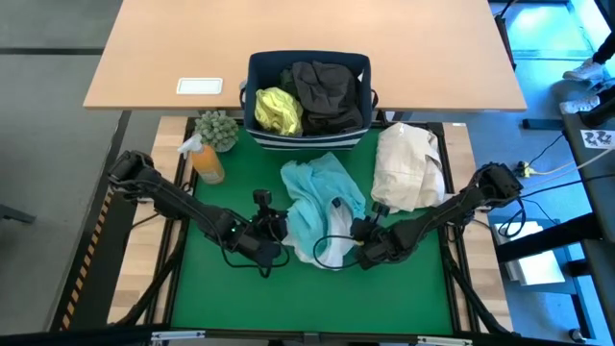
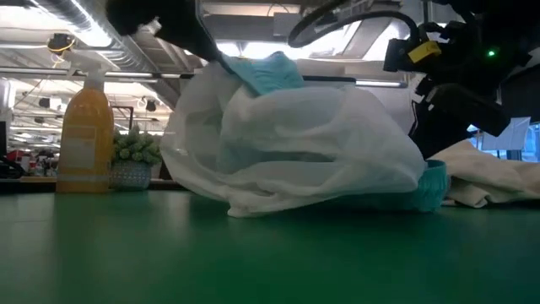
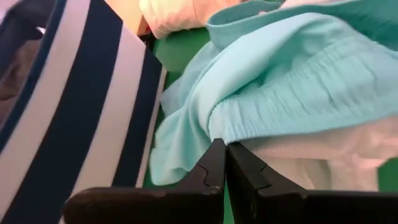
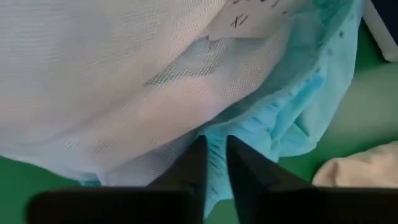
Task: Fold laundry
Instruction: Fold the blue shorts
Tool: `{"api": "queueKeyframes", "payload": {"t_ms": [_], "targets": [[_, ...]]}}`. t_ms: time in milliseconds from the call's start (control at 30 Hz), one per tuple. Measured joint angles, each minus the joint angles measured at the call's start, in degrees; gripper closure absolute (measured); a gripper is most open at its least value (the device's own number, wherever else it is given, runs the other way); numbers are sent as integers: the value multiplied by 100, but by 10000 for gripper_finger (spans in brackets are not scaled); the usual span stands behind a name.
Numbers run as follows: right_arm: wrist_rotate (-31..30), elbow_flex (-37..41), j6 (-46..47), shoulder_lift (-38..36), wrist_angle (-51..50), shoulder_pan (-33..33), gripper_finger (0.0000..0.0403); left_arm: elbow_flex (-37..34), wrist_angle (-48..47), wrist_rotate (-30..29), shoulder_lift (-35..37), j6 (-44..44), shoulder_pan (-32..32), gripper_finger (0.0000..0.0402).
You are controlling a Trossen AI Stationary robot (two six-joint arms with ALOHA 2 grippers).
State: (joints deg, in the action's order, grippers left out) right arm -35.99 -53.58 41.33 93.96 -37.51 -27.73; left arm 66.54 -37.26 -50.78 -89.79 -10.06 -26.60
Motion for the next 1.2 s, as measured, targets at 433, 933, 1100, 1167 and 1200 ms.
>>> {"api": "queueKeyframes", "payload": {"t_ms": [433,933,1100,1167,1200], "targets": [[-512,-4,-315,-848,52,0,397,2,-150,473,71,-334,-250,343],[1114,255,-907,-911,1234,-7,374,-16,-176,1767,-55,-630,-278,282],[1156,280,-946,-693,1290,-2,358,-238,-196,2200,-380,-748,-491,282],[1127,280,-1038,-640,1420,-2,353,-279,-184,2202,-526,-766,-605,282],[1117,280,-1064,-620,1458,-2,350,-280,-191,2201,-596,-778,-651,281]]}}
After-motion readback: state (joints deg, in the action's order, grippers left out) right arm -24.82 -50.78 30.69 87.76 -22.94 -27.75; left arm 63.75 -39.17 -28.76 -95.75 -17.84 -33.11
